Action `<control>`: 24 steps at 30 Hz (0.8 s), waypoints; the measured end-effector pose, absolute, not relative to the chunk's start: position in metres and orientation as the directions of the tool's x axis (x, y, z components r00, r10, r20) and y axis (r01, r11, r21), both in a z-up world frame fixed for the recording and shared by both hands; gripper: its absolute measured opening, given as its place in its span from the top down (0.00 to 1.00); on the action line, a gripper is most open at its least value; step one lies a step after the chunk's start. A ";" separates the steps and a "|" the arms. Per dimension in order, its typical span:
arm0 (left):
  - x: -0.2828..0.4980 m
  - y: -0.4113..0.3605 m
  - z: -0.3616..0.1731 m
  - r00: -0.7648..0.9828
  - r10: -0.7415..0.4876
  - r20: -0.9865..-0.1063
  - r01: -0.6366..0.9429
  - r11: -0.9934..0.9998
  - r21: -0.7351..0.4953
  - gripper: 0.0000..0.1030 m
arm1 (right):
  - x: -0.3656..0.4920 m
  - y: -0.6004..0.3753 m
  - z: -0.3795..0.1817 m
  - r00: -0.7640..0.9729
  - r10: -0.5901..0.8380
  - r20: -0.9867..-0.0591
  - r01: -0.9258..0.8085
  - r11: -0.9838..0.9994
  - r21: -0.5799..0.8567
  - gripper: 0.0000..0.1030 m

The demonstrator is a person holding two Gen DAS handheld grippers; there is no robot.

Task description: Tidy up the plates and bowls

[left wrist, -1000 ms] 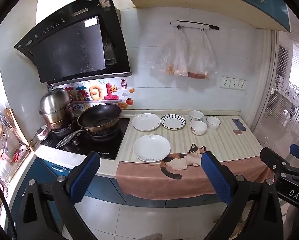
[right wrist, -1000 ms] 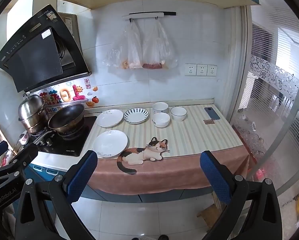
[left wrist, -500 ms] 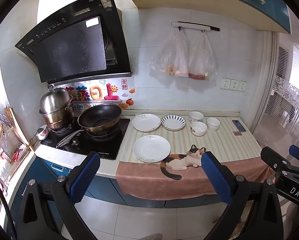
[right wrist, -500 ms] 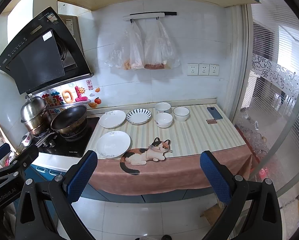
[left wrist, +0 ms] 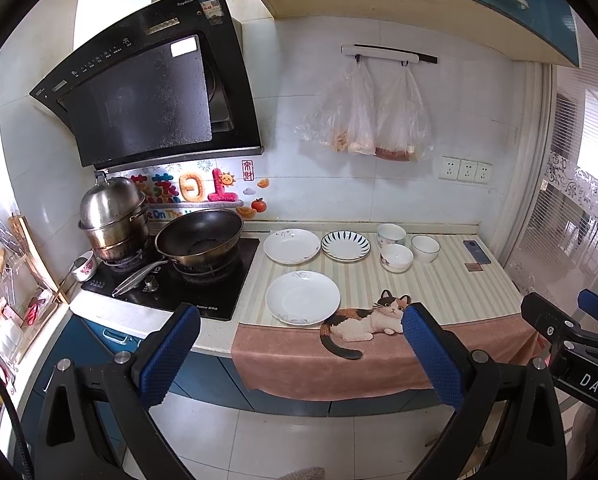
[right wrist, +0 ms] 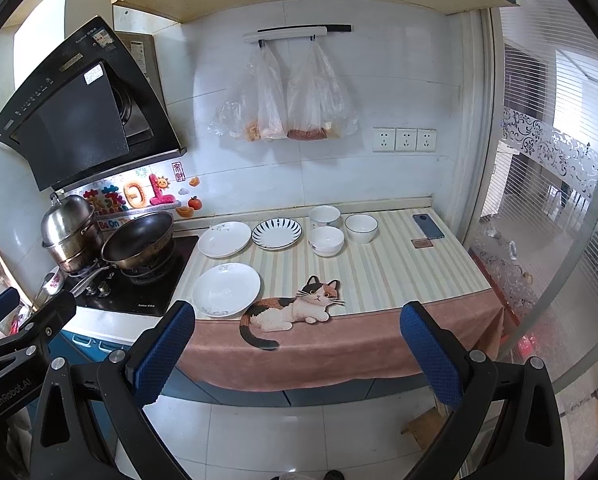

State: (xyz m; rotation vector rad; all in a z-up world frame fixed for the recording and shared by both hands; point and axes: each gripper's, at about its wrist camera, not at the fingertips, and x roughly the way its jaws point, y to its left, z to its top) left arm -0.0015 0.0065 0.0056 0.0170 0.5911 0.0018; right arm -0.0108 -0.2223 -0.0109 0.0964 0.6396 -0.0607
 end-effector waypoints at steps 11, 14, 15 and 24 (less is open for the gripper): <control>-0.003 0.005 0.011 0.835 0.014 -0.550 -0.002 1.000 0.021 0.00 | -0.011 -0.224 -0.009 0.800 -0.027 -0.600 0.088 0.994 0.072 0.00; -0.003 0.005 0.012 0.835 0.014 -0.549 -0.003 1.000 0.020 0.00 | -0.014 -0.224 -0.007 0.801 -0.030 -0.597 0.089 0.994 0.069 0.00; -0.004 0.005 0.011 0.835 0.014 -0.549 -0.003 1.000 0.021 0.00 | -0.014 -0.224 -0.007 0.803 -0.030 -0.596 0.089 0.994 0.070 0.00; -0.008 0.006 0.011 0.840 0.015 -0.542 -0.005 1.000 0.019 0.00 | -0.019 -0.224 -0.007 0.806 -0.030 -0.591 0.088 0.994 0.069 0.00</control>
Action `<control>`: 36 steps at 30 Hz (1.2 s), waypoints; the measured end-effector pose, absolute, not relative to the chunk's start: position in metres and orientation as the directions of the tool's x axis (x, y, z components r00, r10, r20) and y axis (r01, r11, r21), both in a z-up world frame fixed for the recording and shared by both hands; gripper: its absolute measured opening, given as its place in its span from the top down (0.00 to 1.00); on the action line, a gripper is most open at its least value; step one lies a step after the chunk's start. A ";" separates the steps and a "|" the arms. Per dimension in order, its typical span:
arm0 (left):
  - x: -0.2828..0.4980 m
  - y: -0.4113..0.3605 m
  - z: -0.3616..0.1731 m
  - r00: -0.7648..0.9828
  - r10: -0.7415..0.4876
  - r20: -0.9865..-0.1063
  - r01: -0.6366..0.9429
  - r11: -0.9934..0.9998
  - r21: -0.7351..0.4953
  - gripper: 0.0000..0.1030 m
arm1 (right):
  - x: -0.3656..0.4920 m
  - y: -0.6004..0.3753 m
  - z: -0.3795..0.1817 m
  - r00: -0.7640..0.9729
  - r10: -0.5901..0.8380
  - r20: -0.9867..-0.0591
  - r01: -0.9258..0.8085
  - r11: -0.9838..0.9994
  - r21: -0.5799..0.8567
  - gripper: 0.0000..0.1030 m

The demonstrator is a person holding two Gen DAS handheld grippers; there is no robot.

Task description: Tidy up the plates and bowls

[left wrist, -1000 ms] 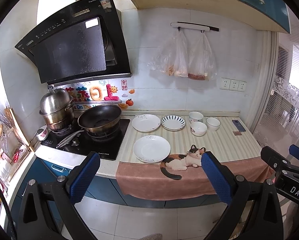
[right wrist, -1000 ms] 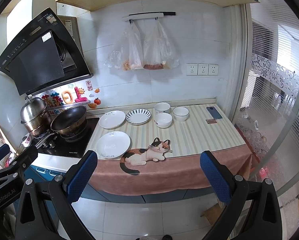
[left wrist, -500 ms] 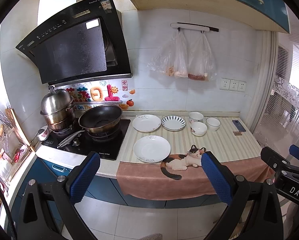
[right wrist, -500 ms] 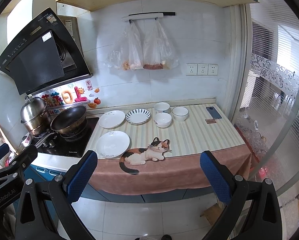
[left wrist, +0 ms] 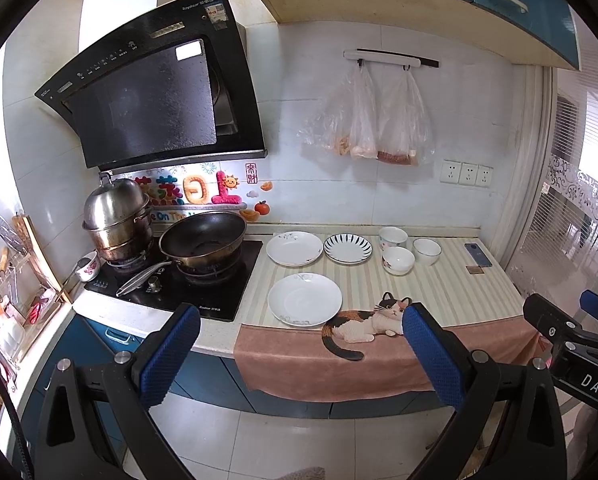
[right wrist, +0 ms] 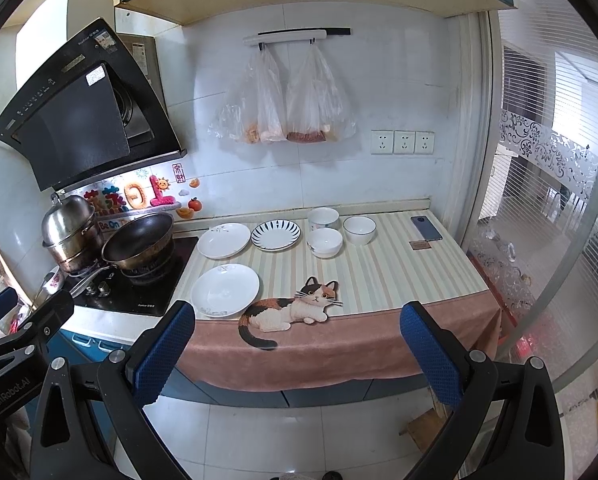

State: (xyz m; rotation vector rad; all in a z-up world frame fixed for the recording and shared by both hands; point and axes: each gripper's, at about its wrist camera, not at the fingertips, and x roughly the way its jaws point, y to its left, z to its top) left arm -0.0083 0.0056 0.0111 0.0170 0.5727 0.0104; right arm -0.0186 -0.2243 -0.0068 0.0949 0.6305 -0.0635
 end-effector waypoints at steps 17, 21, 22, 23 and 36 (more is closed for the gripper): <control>-0.012 0.006 0.011 0.842 0.015 -0.540 -0.005 1.000 0.019 0.00 | -0.023 -0.223 -0.005 0.807 -0.029 -0.590 0.087 0.994 0.070 0.00; -0.012 0.007 0.012 0.842 0.016 -0.539 -0.006 1.000 0.019 0.00 | -0.023 -0.221 -0.005 0.806 -0.028 -0.592 0.086 0.994 0.070 0.00; -0.012 0.006 0.011 0.843 0.016 -0.538 -0.007 1.000 0.019 0.00 | -0.023 -0.221 -0.005 0.806 -0.027 -0.591 0.085 0.994 0.070 0.00; -0.012 0.006 0.011 0.843 0.018 -0.538 -0.008 1.000 0.020 0.00 | -0.023 -0.222 -0.005 0.806 -0.028 -0.591 0.085 0.994 0.069 0.00; 0.014 0.021 0.000 0.840 0.030 -0.542 -0.023 1.000 0.021 0.00 | -0.003 -0.216 -0.018 0.804 0.012 -0.595 0.063 0.993 0.105 0.00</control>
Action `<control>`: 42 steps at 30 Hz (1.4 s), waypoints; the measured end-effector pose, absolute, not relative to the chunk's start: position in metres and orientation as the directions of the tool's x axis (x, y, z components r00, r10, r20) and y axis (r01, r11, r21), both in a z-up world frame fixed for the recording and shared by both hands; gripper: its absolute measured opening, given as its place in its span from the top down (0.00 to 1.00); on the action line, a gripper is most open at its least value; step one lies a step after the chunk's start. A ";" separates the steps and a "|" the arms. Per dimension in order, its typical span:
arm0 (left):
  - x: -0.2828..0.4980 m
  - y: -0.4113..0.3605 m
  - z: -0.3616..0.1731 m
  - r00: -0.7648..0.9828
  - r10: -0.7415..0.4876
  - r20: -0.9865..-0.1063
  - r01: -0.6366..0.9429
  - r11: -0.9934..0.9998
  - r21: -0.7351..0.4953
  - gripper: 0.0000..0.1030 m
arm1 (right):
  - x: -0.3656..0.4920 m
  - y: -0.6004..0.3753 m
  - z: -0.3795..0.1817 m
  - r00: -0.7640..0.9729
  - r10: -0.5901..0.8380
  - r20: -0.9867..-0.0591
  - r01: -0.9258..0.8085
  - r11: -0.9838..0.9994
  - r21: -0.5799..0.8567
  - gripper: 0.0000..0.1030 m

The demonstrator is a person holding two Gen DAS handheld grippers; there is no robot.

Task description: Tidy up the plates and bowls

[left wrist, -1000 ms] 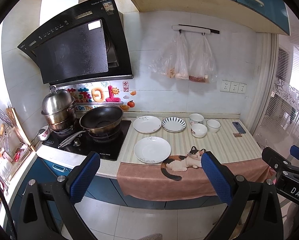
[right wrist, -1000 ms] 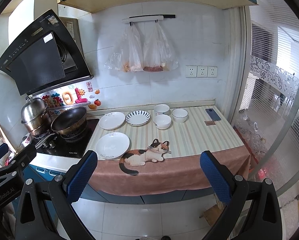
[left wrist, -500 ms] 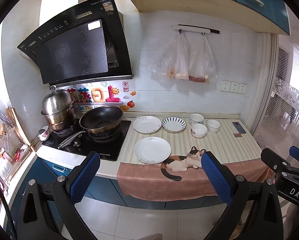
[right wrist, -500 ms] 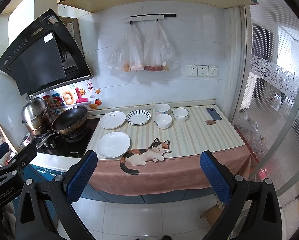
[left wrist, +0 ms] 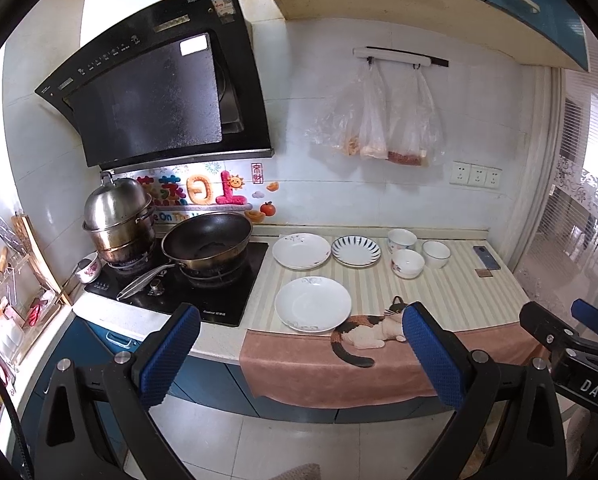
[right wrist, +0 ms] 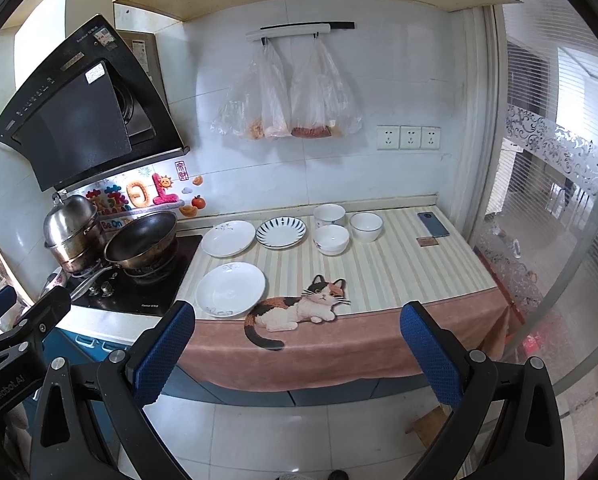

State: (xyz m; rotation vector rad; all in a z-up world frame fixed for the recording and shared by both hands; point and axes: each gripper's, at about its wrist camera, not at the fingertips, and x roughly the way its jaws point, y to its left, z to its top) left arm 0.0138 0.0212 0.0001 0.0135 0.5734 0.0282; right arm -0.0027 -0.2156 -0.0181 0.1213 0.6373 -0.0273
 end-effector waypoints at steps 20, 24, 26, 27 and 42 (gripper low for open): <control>0.246 0.080 -0.185 0.590 0.107 -0.801 -0.123 0.992 0.042 0.00 | 0.230 -0.203 -0.217 0.515 0.215 -0.830 0.009 0.967 0.256 0.00; 0.307 0.083 -0.226 0.514 0.096 -0.852 -0.142 0.989 0.025 0.00 | 0.310 -0.206 -0.270 0.438 0.275 -0.856 -0.008 0.953 0.303 0.00; 0.340 0.086 -0.252 0.456 0.085 -0.886 -0.159 0.987 0.014 0.01 | 0.354 -0.205 -0.299 0.393 0.307 -0.867 -0.022 0.946 0.325 0.00; 0.350 0.088 -0.261 0.434 0.087 -0.897 -0.164 0.986 0.017 0.01 | 0.371 -0.204 -0.311 0.371 0.315 -0.874 -0.024 0.944 0.330 0.00; 0.456 0.109 -0.377 0.153 -0.050 -0.987 -0.230 0.969 -0.085 0.54 | 0.543 -0.173 -0.471 0.040 0.457 -0.889 -0.048 0.889 0.455 0.38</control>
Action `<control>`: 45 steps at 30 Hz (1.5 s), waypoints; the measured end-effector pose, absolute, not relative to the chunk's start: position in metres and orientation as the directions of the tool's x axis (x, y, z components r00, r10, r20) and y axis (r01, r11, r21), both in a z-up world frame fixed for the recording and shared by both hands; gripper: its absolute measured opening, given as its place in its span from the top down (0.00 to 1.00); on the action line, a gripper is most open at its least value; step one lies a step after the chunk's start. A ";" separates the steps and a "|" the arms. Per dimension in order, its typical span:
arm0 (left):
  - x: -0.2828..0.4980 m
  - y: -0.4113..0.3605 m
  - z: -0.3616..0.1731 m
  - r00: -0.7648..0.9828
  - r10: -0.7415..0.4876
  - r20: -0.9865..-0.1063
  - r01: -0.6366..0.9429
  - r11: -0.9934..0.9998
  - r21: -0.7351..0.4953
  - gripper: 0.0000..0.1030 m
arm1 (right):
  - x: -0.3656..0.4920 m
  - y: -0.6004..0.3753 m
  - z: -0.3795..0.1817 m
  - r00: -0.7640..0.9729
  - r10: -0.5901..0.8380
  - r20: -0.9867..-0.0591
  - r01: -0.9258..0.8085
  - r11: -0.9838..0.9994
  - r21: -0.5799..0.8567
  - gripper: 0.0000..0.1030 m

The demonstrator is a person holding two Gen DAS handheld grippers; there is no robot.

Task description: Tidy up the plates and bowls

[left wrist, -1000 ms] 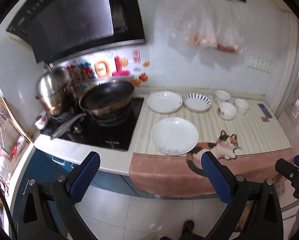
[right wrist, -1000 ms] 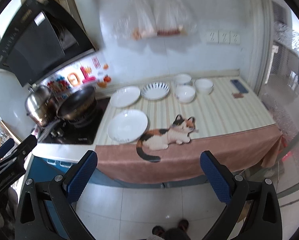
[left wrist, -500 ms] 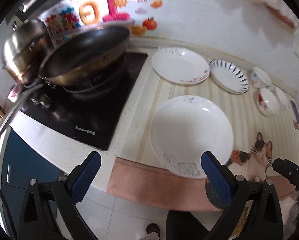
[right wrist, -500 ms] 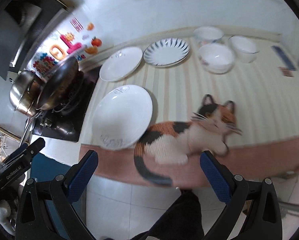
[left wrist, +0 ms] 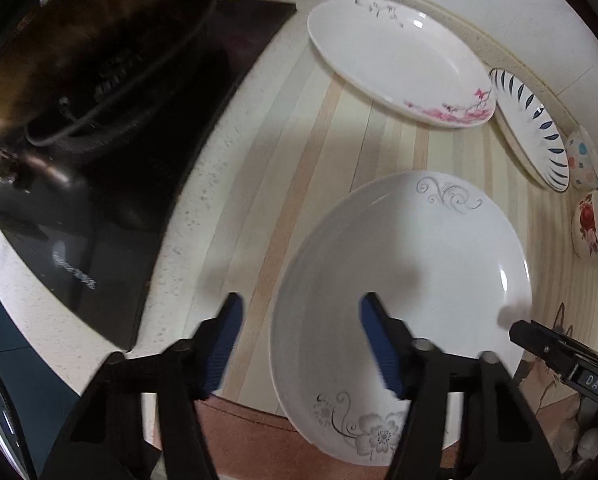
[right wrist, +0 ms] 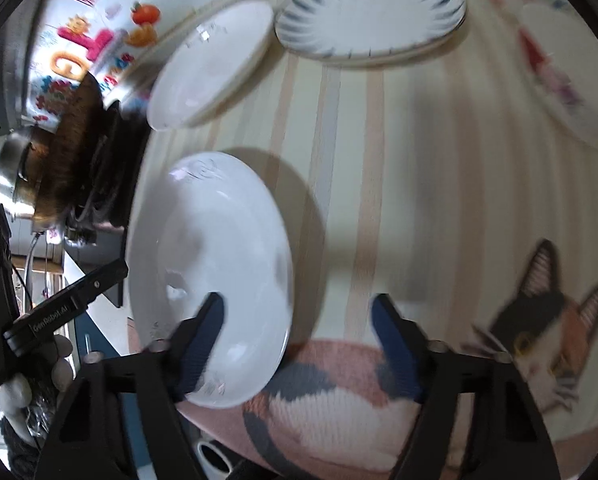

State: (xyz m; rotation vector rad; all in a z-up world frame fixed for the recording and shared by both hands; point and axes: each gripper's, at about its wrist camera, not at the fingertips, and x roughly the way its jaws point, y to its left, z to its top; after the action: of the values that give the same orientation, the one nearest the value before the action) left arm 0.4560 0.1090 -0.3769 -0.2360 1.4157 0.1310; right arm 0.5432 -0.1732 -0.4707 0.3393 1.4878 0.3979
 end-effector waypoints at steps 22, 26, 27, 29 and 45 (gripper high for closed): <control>0.462 0.078 -0.348 0.169 -0.102 -0.980 -0.127 0.984 -0.125 0.71 | 0.538 -0.173 -0.468 0.029 0.501 -0.865 -0.035 0.865 0.500 0.87; 0.466 0.054 -0.343 0.181 -0.115 -0.977 -0.090 0.987 -0.133 0.71 | 0.532 -0.196 -0.459 0.053 0.497 -0.866 -0.008 0.867 0.498 0.87; 0.466 0.048 -0.342 0.182 -0.118 -0.976 -0.079 0.988 -0.134 0.71 | 0.531 -0.203 -0.456 0.060 0.495 -0.867 -0.002 0.868 0.496 0.87; 0.466 0.039 -0.341 0.185 -0.128 -0.974 -0.054 0.989 -0.140 0.71 | 0.529 -0.215 -0.453 0.073 0.491 -0.868 0.014 0.870 0.493 0.87; 0.475 -0.046 -0.366 0.143 -0.152 -0.978 0.068 0.987 -0.143 0.71 | 0.507 -0.315 -0.457 0.128 0.432 -0.893 0.142 0.883 0.448 0.87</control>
State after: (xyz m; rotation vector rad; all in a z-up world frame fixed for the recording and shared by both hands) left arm 0.4750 -0.0458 -0.3664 -0.0704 1.4185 -0.1585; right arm 0.5070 -0.3154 -0.4572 0.4866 1.4439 0.2237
